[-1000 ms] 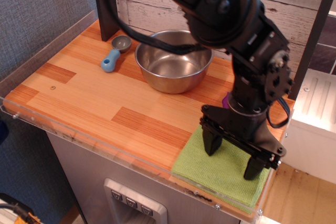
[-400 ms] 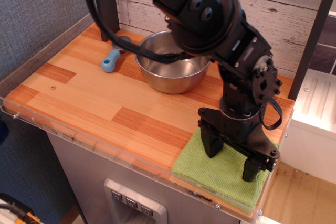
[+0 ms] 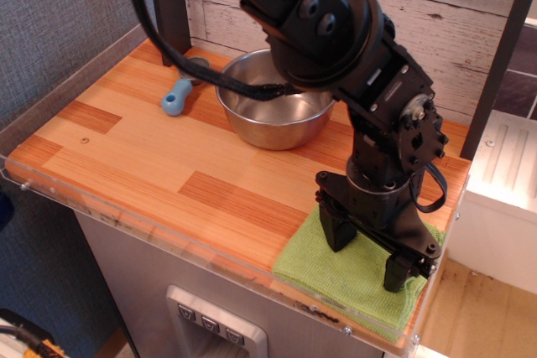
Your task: Move the green towel to the bottom left corner of the table.
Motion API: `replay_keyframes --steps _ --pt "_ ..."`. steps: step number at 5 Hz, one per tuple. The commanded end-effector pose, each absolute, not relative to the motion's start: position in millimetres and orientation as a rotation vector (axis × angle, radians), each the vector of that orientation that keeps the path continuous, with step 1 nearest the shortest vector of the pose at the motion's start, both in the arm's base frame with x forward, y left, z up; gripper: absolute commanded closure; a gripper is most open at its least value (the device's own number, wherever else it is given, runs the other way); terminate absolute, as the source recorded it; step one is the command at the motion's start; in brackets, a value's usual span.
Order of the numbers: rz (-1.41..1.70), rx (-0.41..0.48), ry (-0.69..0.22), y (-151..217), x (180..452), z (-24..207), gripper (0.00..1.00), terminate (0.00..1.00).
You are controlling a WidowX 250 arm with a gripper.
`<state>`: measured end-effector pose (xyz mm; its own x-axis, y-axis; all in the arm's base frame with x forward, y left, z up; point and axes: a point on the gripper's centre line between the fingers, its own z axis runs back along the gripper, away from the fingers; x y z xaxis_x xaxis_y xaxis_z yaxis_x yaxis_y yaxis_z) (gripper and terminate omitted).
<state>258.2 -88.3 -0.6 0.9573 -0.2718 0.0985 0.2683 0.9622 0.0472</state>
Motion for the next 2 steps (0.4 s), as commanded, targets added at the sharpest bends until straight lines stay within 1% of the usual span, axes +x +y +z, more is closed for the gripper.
replay_keyframes --steps 1,2 --pt "-0.185 0.107 0.039 -12 220 -19 0.00 0.00" --pt "-0.152 0.097 0.042 15 217 -16 0.00 0.00"
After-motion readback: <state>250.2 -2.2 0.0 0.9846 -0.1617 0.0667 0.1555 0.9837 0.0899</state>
